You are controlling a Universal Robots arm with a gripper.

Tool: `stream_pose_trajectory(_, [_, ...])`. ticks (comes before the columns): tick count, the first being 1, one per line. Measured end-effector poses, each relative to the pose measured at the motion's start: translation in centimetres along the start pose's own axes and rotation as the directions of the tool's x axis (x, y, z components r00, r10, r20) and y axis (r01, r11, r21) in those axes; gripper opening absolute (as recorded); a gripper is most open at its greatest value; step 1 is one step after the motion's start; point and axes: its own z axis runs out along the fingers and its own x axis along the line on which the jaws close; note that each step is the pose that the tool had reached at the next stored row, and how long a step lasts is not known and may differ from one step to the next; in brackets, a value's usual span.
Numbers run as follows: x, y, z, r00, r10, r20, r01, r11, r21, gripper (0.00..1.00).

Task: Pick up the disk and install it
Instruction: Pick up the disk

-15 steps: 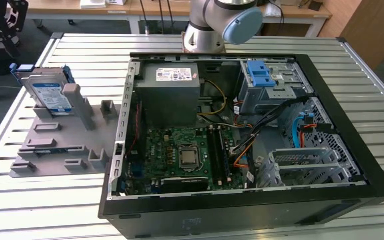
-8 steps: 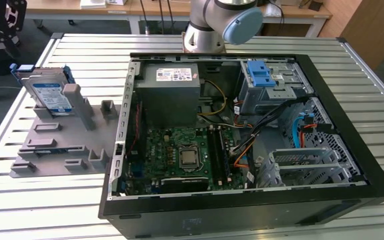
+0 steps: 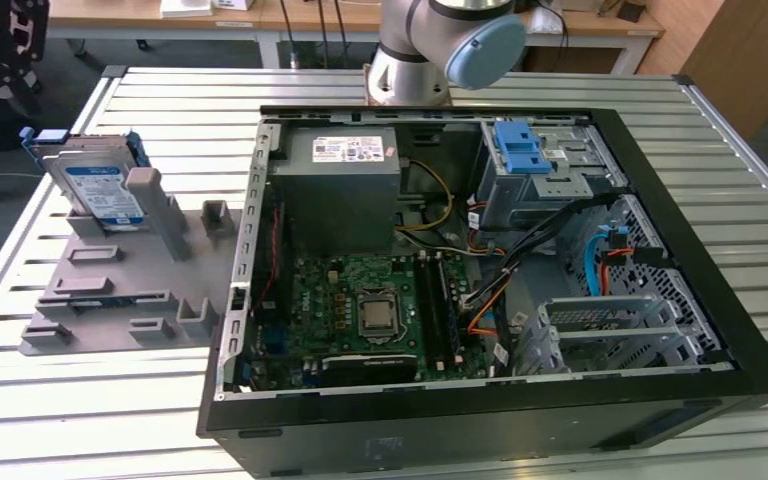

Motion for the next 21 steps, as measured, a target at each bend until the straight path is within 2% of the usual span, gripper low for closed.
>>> stream_pose_trajectory(3, [0.00,0.00,0.01,0.9988,-0.049,-0.0005,0.049,0.9988,0.0001,0.11])
stream_pose_trajectory(7, [0.00,0.00,0.02,0.9945,-0.105,0.0023,0.105,0.9945,-0.0006,0.11])
stream_pose_trajectory(9, [0.00,0.00,0.03,0.9905,-0.137,0.0022,0.137,0.9905,-0.0009,0.11])
stream_pose_trajectory(12, [0.00,-0.01,0.06,0.9814,-0.192,0.0006,0.192,0.9814,-0.0013,0.11])
stream_pose_trajectory(14, [0.00,0.00,0.09,0.9759,-0.218,-0.0002,0.218,0.9759,-0.0016,0.11])
stream_pose_trajectory(15, [0.02,0.03,0.10,0.9744,-0.225,-0.0005,0.225,0.9744,-0.0018,0.11])
stream_pose_trajectory(21, [0.04,0.08,0.12,0.9740,-0.226,-0.0006,0.226,0.9740,-0.0018,0.11])
